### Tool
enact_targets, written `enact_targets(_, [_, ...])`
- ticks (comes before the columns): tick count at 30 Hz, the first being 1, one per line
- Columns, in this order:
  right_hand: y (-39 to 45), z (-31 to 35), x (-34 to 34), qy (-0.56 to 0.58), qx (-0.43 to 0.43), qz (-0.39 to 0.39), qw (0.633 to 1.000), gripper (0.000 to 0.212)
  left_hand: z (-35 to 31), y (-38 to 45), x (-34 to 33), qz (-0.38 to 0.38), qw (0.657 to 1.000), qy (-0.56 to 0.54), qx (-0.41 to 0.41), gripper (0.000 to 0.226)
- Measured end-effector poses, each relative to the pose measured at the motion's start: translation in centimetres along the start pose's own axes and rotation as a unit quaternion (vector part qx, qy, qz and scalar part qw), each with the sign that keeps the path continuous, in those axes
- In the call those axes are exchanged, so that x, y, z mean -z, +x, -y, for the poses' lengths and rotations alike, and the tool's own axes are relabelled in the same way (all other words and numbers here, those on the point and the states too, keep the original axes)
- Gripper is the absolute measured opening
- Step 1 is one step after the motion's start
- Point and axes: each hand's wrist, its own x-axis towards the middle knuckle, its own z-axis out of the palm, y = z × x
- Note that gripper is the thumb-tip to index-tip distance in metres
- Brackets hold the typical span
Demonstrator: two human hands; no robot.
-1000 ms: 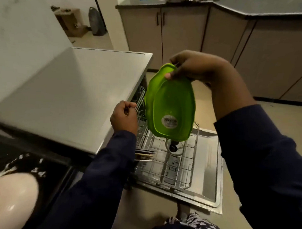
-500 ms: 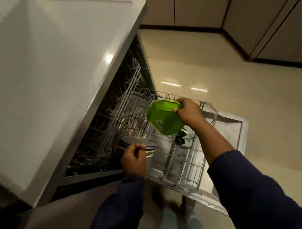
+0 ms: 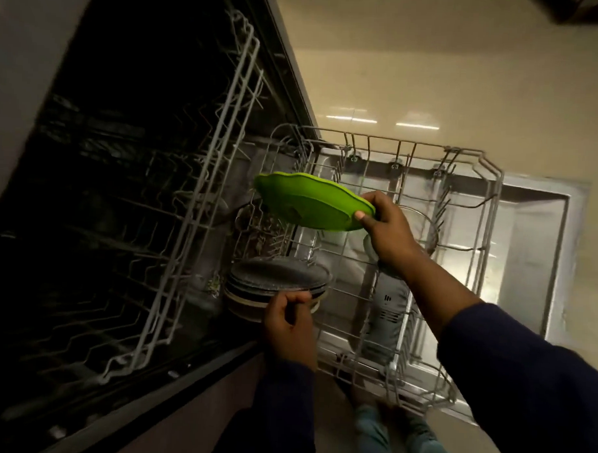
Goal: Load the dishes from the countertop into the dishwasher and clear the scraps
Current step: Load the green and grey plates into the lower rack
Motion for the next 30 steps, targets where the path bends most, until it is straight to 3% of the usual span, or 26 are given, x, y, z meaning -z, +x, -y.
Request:
enact_targets(6, [4.5,-2.9,-1.9,0.032,-0.023,0.0,0.999,0.024,2.3,2.6,-1.0,0.006,0.999,-0.02,0.025,0.033])
enact_targets(16, [7.7,-7.6,-3.6,0.028,-0.065,0.023,0.997,0.032,4.2,6.8,-1.9,0.009,1.0,0.017,-0.009,0.034])
enact_targets(18, [8.2,-8.3,-3.6,-0.01,-0.086,0.017,0.996,0.03,4.2,7.2,-2.1,0.016,1.0,0.016,-0.015,0.035])
enact_targets(21, [9.3,-9.0,-3.8,-0.154,-0.087,0.02,0.984,0.021,4.2,7.8,-2.6,0.024,0.999,0.014,-0.02,0.04])
enact_targets(23, [9.9,-8.8,-4.1,-0.233,-0.092,0.035,0.967,0.027,4.2,8.1,-2.9,0.023,0.999,0.013,-0.02,0.041])
enact_targets(30, [11.5,-9.7,-4.7,-0.367,-0.106,0.072,0.921,0.029,4.6,9.0,-3.0,0.035,0.999,0.018,-0.027,0.037])
